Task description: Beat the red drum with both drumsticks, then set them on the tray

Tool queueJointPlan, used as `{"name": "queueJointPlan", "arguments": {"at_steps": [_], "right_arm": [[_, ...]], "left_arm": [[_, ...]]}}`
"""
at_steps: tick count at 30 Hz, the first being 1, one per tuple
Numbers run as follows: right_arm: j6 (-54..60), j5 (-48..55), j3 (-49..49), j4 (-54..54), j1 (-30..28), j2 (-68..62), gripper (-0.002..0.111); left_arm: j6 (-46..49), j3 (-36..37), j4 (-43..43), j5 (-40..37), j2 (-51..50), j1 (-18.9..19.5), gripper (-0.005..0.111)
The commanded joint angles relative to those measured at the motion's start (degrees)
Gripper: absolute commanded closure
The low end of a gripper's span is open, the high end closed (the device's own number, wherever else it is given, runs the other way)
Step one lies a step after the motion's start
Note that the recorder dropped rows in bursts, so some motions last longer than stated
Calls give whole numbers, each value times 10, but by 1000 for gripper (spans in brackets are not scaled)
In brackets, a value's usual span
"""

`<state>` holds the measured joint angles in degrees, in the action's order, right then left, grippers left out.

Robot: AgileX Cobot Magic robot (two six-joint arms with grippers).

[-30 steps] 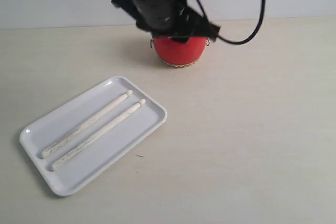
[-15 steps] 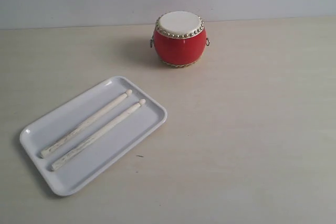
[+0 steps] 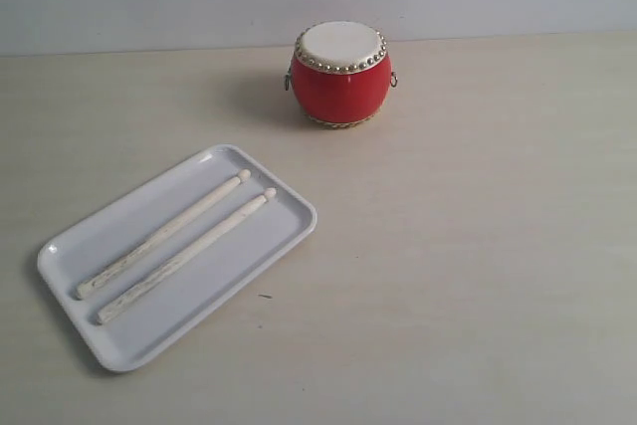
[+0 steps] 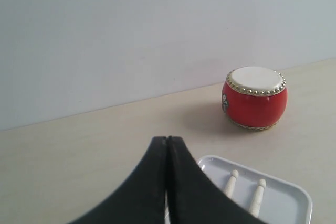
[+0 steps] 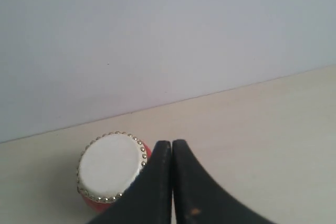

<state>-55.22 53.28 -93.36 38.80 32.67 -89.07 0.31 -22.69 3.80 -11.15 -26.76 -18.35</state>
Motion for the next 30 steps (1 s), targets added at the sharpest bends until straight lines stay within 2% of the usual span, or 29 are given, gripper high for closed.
{"name": "queueJointPlan", "arguments": {"at_steps": [1,3,5,8,12,14,19,30], "right_arm": [[56,-165,104,-61,-56,57,108],[163,-277,184,-127,-97,83,108],[256,-313,238,-187,-119,87,108],[374,-337,286,-277,-124,83,108],[628,-318,349,-536,-124,54,108],[696,-295,355,-593,-124,47,108],[714,-237,355,-597,-124,45,108],[714,-234,355,-597,-124,45,108]], "left_arm": [[-3,1,0,-1,3,1,107],[-3,1,0,-1,3,1,107],[-3,1,0,-1,3,1,107],[-3,1,0,-1,3,1,107],[-3,1,0,-1,3,1,107],[-3,1,0,-1,3,1,107],[-3,1,0,-1,3,1,107],[-3,1,0,-1,3,1,107]]}}
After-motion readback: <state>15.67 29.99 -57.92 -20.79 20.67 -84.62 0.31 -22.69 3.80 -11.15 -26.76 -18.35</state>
